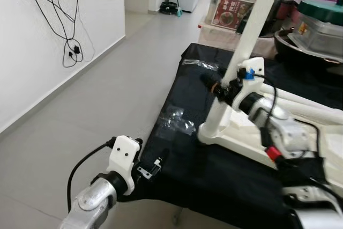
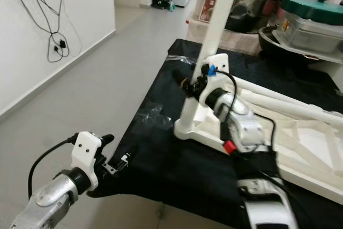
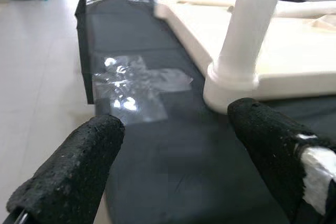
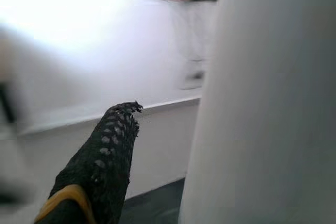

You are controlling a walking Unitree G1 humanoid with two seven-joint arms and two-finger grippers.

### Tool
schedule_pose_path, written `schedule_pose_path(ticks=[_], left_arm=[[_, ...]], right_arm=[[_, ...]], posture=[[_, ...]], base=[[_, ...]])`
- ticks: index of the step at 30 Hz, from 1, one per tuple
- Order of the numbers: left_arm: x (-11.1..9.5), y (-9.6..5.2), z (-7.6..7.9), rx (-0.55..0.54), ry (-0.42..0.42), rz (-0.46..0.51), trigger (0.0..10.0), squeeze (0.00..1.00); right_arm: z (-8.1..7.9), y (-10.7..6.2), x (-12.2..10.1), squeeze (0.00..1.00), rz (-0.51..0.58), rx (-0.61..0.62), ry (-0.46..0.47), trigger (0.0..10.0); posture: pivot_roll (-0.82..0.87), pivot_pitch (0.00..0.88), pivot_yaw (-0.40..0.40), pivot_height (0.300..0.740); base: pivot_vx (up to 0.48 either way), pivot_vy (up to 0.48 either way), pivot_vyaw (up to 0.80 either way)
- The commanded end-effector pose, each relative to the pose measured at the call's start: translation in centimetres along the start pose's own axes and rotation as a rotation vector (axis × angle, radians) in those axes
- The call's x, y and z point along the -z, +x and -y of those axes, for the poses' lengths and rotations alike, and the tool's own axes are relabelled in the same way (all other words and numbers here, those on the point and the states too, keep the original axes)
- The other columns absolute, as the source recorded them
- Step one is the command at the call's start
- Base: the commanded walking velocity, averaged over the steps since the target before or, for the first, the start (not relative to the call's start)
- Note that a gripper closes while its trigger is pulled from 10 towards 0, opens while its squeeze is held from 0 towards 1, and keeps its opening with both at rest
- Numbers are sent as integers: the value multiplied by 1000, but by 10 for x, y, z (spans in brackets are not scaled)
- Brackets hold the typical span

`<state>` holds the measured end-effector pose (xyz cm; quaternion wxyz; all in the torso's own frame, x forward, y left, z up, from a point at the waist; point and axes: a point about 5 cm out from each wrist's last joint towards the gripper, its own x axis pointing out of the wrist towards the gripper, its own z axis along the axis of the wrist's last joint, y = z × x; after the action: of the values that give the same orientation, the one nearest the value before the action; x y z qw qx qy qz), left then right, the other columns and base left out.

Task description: Building children table

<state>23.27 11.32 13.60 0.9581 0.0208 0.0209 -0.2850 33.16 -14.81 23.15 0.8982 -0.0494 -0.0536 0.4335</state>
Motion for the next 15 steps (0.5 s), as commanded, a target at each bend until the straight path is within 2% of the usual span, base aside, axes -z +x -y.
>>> schedule_pose_path(ticks=[1, 5, 6, 7, 8, 10, 11, 12, 14, 15], left_arm=[[2, 1, 1, 9, -3, -7, 10000, 0], [2, 1, 2, 10, -3, -6, 10000, 0], [2, 0, 2, 11, -3, -7, 10000, 0], [2, 0, 2, 11, -3, -7, 10000, 0], [3, 0, 3, 13, -3, -10, 10000, 0], [3, -1, 3, 13, -3, -12, 10000, 0], [4, -1, 3, 14, -2, -15, 10000, 0], [4, -1, 3, 14, -2, -15, 10000, 0], [4, 0, 2, 15, 0, -15, 10000, 0], [3, 1, 2, 16, 0, -13, 10000, 0]], right_arm=[[-25, 10, 11, 0, -43, -172, -10, 10000], [-28, 11, 16, 0, -57, -187, -15, 10000], [-27, 12, 18, 0, -61, -177, -16, 7843], [-27, 12, 18, 0, -61, -177, -16, 7843], [-21, 13, 21, 0, -68, -147, -17, 3137], [-18, 14, 23, 0, -73, -127, -18, 3137], [-5, 15, 29, 0, -110, -21, -38, 0], [-5, 15, 29, 0, -110, -21, -38, 0], [20, 13, 39, 0, -192, 184, -47, 0], [38, 9, 46, 0, -254, 393, -29, 0]], posture=[[84, 0, -124, 740], [88, 0, -126, 740], [90, 0, -125, 740], [90, 0, -125, 740], [88, 0, -124, 740], [88, 0, -124, 740], [86, 0, -125, 740], [86, 0, -125, 740], [83, 0, -123, 740], [80, 0, -122, 740]], base=[[0, 0, 0], [0, 0, 0], [0, 0, 0], [0, 0, 0], [0, 0, 0], [0, 0, 0], [0, 0, 0], [0, 0, 0], [0, 0, 0], [0, 0, 0]])
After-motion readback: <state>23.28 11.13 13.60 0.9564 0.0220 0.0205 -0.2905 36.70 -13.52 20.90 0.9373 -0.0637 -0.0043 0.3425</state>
